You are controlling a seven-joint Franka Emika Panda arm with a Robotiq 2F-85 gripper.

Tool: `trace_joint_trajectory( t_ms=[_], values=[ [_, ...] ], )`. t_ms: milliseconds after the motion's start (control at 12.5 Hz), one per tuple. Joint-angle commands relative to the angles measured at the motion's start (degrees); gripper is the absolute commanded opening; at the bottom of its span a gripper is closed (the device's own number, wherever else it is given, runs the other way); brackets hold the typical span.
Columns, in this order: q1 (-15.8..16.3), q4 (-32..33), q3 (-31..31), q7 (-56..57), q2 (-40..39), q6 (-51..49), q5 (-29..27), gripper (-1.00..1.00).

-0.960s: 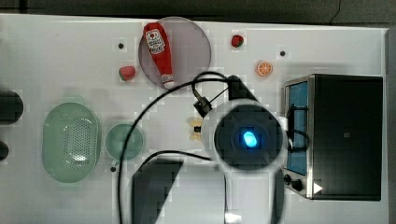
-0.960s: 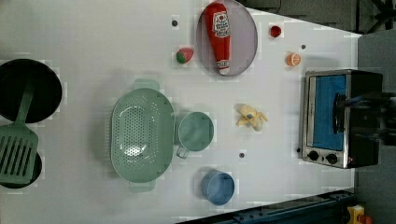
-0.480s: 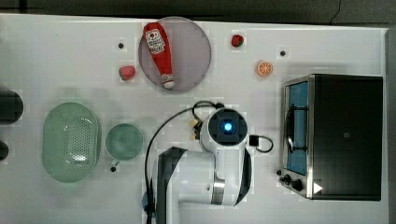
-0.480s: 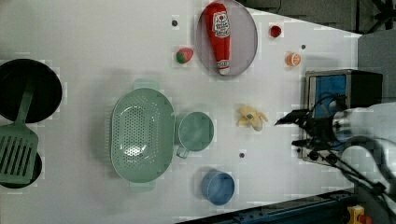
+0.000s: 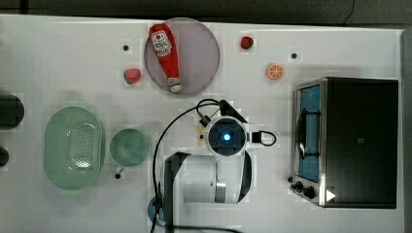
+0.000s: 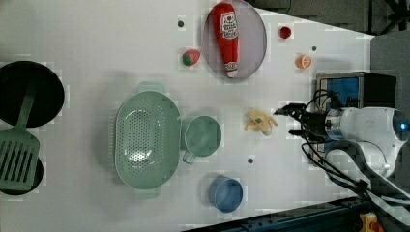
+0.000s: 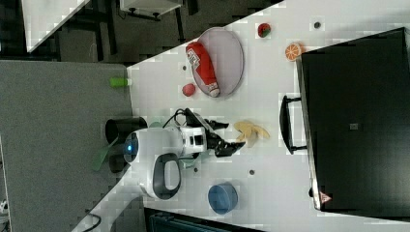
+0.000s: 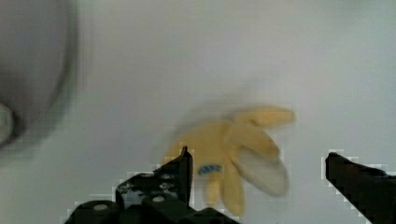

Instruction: Pick Banana and place it in mug.

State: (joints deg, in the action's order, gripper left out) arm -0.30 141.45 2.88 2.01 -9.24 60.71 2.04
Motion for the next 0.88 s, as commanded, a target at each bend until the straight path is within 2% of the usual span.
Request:
trace_joint_trajectory(
  t_ms=[80, 480, 560, 880],
  values=[
    [0.3, 0.8, 0.5, 1.3, -5.3, 4.2, -1.2, 1.00],
    [0.3, 0.8, 0.4, 1.3, -11.8, 11.3, -1.2, 1.00],
    [0.3, 0.7, 0.2, 1.3, -12.4, 12.9, -1.2, 0.93],
    [0.3, 0.8, -0.2, 1.3, -12.4, 14.0, -1.2, -0.04]
  ],
)
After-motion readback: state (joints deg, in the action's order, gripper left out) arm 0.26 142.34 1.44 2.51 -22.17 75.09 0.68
